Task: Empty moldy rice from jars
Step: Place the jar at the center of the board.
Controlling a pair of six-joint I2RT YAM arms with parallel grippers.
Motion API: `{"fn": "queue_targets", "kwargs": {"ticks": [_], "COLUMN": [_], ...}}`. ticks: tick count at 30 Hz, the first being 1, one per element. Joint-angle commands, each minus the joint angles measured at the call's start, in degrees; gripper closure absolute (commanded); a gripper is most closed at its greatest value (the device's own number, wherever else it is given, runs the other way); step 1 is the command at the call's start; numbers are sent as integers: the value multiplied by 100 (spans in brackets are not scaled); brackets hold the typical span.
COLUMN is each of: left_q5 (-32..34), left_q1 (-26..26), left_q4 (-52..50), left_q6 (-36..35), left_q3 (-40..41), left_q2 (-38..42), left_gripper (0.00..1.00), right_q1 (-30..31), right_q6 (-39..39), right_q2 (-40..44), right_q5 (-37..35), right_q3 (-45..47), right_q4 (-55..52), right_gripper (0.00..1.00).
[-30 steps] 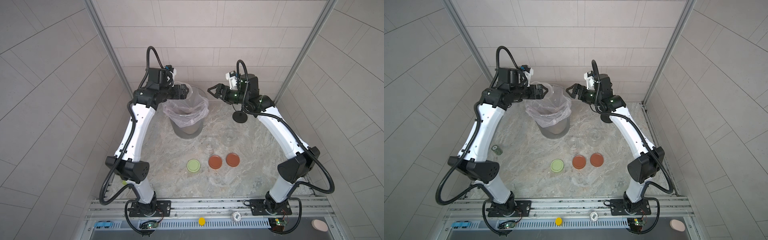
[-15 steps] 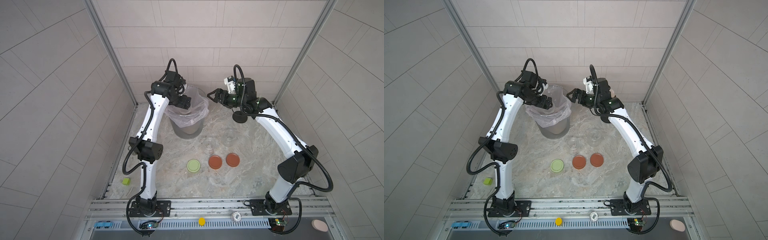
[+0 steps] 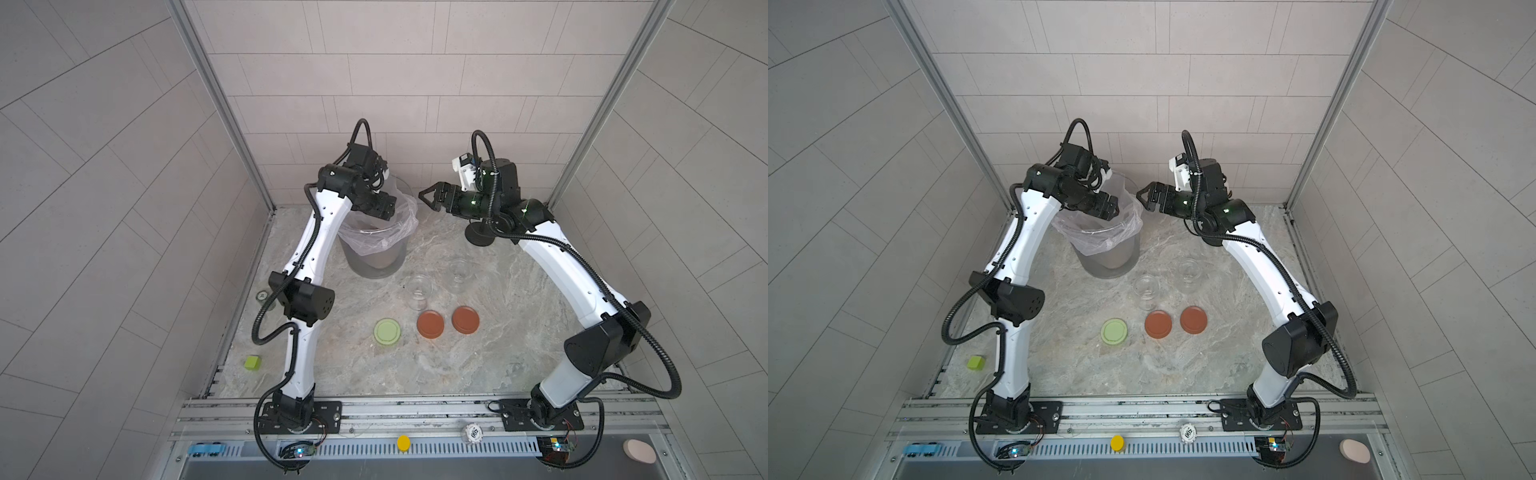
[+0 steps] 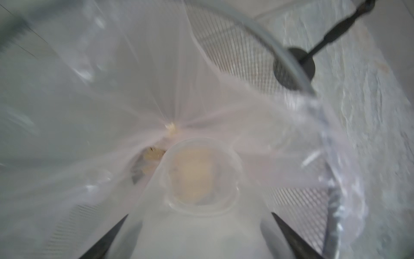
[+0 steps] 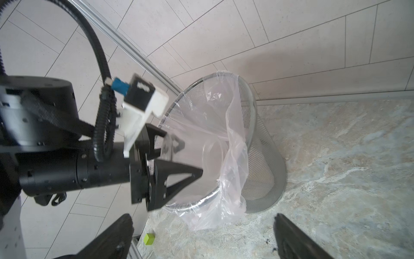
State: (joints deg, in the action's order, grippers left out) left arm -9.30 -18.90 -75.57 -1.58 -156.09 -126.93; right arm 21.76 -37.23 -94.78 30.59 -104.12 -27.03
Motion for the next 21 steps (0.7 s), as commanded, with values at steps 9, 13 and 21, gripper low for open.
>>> {"fn": "queue_targets", "kwargs": {"ticks": [9,13,21], "left_q5": [-142,-555,-895], "left_q1": [281,281,290], "left_q4": [1282,2185,4999], "left_q6": [58,369,1339], "left_q3": [1911,2543,4714], "left_q2": [1509,1976,3547], "left_gripper": [100,100,100], "right_q1": [30,29,41], "right_q6": [173,177,48], "right_q2": [259,275,658], "right_q5": [-79,-71,-97], "right_q3": [5,36,436], "right_q4": [17,46,251], "right_gripper": [1,1,1]}}
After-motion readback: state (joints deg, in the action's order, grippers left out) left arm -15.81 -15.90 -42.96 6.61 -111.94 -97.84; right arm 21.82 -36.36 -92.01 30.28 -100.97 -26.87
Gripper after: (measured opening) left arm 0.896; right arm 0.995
